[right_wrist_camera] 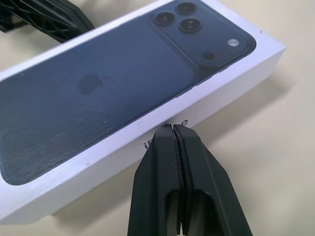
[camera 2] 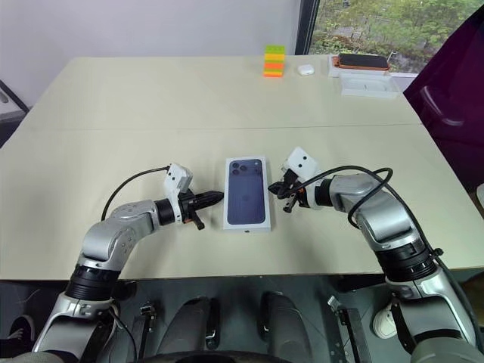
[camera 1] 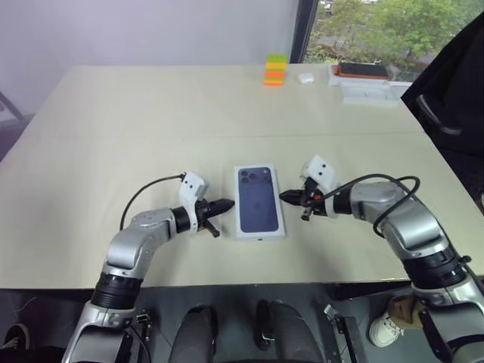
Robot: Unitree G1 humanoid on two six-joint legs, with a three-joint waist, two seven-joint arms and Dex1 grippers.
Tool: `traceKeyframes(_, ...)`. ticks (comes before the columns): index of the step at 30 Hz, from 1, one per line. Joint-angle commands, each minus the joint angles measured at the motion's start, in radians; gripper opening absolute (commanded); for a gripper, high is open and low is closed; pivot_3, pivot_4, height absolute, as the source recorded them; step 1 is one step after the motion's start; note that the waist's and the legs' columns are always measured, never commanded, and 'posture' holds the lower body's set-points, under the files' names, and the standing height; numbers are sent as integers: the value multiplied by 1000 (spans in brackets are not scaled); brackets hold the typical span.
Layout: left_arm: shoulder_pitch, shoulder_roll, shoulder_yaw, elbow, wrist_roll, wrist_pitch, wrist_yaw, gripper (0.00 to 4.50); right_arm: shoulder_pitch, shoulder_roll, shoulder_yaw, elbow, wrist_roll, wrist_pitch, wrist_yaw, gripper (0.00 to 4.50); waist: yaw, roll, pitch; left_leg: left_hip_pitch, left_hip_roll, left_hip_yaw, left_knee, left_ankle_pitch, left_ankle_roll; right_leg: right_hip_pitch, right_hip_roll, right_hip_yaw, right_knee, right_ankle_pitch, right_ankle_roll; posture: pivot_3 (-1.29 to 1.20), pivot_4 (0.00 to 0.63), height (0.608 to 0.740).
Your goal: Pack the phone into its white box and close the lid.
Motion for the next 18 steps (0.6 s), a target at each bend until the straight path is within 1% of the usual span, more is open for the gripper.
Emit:
traceKeyframes(1,10,4,-19,-27,8,-28,-11,0,7,2,3,-33,-4,-23,20,42,0,0,0,0,0,0,0,0,0,0,0,0,0,0,0,0,150,740)
traceKeyframes(6,15,4,-15,-20,20,-39,-6,0,21,-2,14,-22,-35,-48,31,42,-1,0,0,0,0,0,0,0,0,0,0,0,0,0,0,0,150,740)
traceKeyframes(9,2,17,13,-8,23,-66,-8,0,16,-6,12,-23,-37,-42,40,42,-1,0,0,0,0,0,0,0,0,0,0,0,0,0,0,0,150,740)
traceKeyframes(13,-75,-1,92,24,-37,-60,11,0,-68,22,-74,77,-27,-68,0,42,0,0,0,0,0,0,1,0,0,0,0,0,1,0,0,0,150,740)
traceKeyframes(16,-139,-29,105,55,-32,-76,37,0,-123,47,-94,130,-39,-116,-21,42,1,0,0,0,0,1,1,1,-1,0,0,0,1,1,-1,0,150,740)
traceKeyframes(18,-198,-53,96,121,-13,-107,40,0,-168,93,-101,162,-40,-125,-51,42,1,0,0,0,0,0,1,1,-1,1,0,-1,0,0,0,0,150,740)
